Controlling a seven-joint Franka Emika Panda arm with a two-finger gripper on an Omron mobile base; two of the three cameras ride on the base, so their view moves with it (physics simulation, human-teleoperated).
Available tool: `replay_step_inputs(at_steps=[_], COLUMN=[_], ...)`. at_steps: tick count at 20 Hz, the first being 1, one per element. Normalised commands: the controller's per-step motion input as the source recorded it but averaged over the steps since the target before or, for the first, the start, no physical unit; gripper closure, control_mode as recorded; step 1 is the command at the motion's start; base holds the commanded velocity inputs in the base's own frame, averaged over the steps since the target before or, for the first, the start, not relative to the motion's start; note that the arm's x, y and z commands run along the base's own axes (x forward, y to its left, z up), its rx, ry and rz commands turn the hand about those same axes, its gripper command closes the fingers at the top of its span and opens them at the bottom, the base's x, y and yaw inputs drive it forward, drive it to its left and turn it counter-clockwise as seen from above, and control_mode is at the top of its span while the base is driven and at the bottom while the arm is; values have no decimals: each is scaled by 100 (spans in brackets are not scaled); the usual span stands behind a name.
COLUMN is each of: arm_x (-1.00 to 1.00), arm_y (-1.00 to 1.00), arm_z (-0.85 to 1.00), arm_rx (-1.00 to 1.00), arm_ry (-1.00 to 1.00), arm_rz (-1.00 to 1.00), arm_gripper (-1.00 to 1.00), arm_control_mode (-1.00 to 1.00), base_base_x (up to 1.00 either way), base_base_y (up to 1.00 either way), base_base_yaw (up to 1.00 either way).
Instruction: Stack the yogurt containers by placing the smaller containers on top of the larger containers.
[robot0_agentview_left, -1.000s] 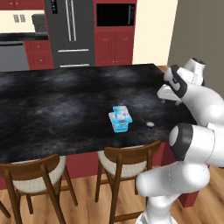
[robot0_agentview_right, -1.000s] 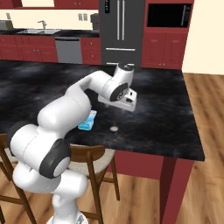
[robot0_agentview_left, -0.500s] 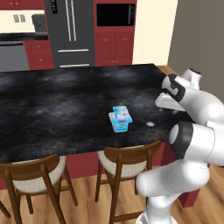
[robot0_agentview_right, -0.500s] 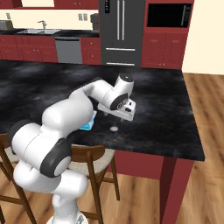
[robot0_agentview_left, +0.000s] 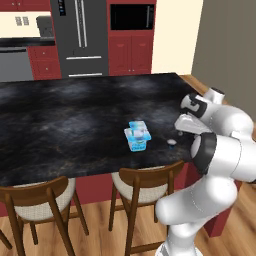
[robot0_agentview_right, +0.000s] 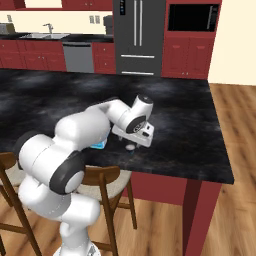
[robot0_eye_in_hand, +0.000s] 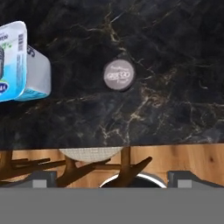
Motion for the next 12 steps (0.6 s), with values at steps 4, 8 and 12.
replay_step_inputs(at_steps=[4,8,12], arm_x=[23,6,18], arm_y=[5,7,15], arm_z=[-18,0,-1], arm_rx=[4,3,1], arm_ry=[3,0,2], arm_rz=[0,0,1], arm_gripper=[-100,-100,-100], arm_control_mode=[-100,-100,-100], base_base_x=[0,0,0], base_base_y=[0,0,0], base_base_yaw=[0,0,0])
